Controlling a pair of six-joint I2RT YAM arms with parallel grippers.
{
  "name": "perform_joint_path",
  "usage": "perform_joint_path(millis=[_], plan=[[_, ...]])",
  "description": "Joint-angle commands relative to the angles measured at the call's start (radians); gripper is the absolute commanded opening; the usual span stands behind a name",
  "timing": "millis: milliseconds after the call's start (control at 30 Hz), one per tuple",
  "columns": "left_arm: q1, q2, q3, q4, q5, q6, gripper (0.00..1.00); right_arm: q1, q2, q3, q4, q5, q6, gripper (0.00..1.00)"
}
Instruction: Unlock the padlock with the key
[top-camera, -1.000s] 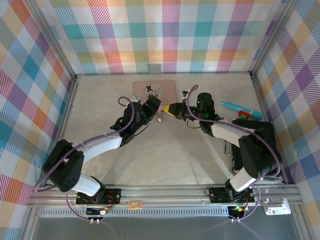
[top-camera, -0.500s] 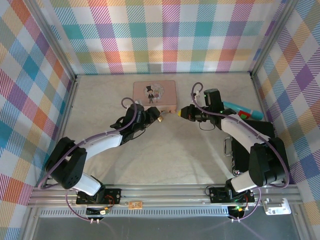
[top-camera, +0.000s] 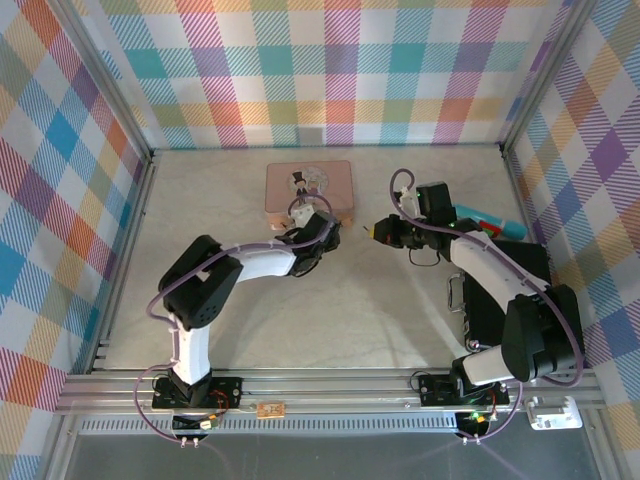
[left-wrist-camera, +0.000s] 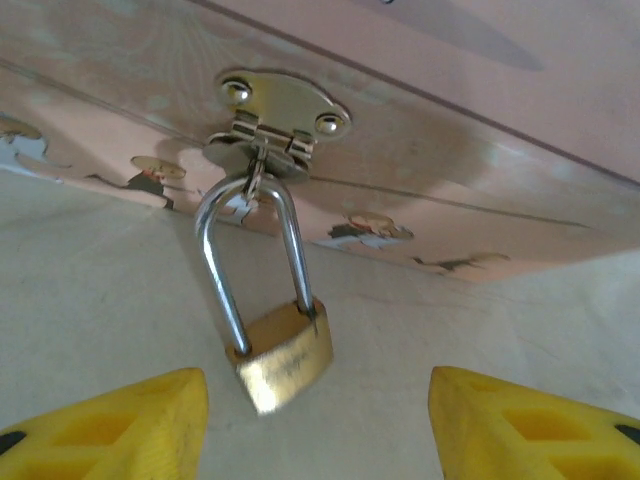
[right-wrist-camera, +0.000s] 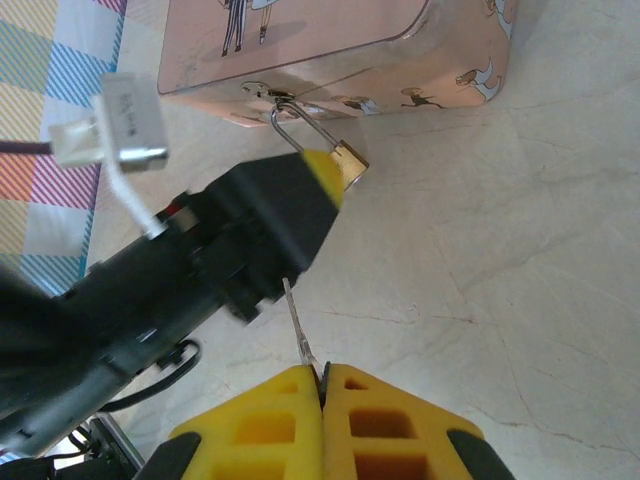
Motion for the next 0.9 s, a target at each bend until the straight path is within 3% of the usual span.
perform_joint_path(millis=[0,167,400,767,867], plan=[[0.002,0.035,0.064,-0.054,-0.095,0.026,0.59,-0.011,-0.022,-0.029,-0.001,-0.023,-0.015,0.00],[0.001,0.084,0.097,-0.072,-0.107,0.022,0.57,-0.020,-0.013,-0.033,0.014,-0.045,-0.004,0.00],[0.017,0.159,0.138,-0.056,-0.066,0.027,0.44,-0.024,0.005,-0.028,0.030,-0.069,0.004,0.00],[0.062,0.198,0.130,-0.036,-0.012,0.022,0.46,-0.027,0.011,-0.041,0.067,-0.079,0.030,0.00],[0.067,0.199,0.125,-0.019,0.005,0.024,0.40,-0.028,0.020,-0.042,0.081,-0.082,0.038,0.00]])
